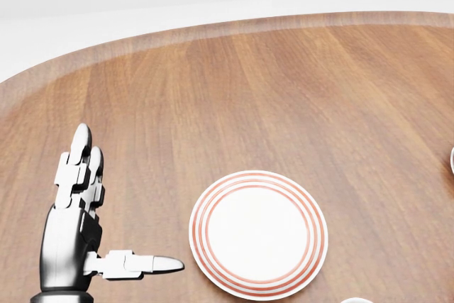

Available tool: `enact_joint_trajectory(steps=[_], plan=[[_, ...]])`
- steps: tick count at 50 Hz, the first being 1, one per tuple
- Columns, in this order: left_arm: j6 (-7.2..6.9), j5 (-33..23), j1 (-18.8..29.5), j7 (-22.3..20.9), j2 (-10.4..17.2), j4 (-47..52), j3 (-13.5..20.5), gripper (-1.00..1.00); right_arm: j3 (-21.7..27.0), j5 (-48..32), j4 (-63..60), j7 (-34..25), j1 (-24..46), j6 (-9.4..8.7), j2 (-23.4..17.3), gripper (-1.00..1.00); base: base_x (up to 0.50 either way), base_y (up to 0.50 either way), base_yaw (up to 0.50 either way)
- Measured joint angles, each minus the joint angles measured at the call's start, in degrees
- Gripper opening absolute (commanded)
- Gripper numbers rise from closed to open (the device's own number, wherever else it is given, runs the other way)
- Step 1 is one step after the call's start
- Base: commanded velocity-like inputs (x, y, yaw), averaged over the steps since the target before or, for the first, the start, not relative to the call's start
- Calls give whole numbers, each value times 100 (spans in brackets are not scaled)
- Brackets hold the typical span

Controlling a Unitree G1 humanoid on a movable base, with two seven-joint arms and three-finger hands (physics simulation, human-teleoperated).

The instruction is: Put the red mug on the left plate.

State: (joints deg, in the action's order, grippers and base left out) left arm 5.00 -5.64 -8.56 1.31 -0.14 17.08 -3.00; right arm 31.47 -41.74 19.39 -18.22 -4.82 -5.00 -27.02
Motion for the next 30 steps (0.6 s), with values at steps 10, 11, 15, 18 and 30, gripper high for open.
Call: enact_joint_trajectory(steps=[10, 11, 15, 18, 30], plan=[[0, 13, 19, -37, 6, -27, 7, 100, -738, -493, 77, 611, 2066, 0, -454, -100, 0, 0, 0], [0, 15, 20, -42, 6, -32, 7, 100, -851, -497, 242, 752, 2389, 0, -474, -100, 0, 0, 0], [0, 21, 16, -56, 7, -49, 9, 100, -1284, -411, 1157, 1395, 3708, 0, -468, -100, 0, 0, 0], [0, 29, 3, -66, 8, -62, 13, 100, -1565, -264, 2040, 1953, 4683, 0, -370, -100, 0, 0, 0], [0, 108, -123, -172, 31, -115, 28, 100, -2348, 251, 4563, 3214, 7120, 0, 636, -100, 0, 0, 0]])
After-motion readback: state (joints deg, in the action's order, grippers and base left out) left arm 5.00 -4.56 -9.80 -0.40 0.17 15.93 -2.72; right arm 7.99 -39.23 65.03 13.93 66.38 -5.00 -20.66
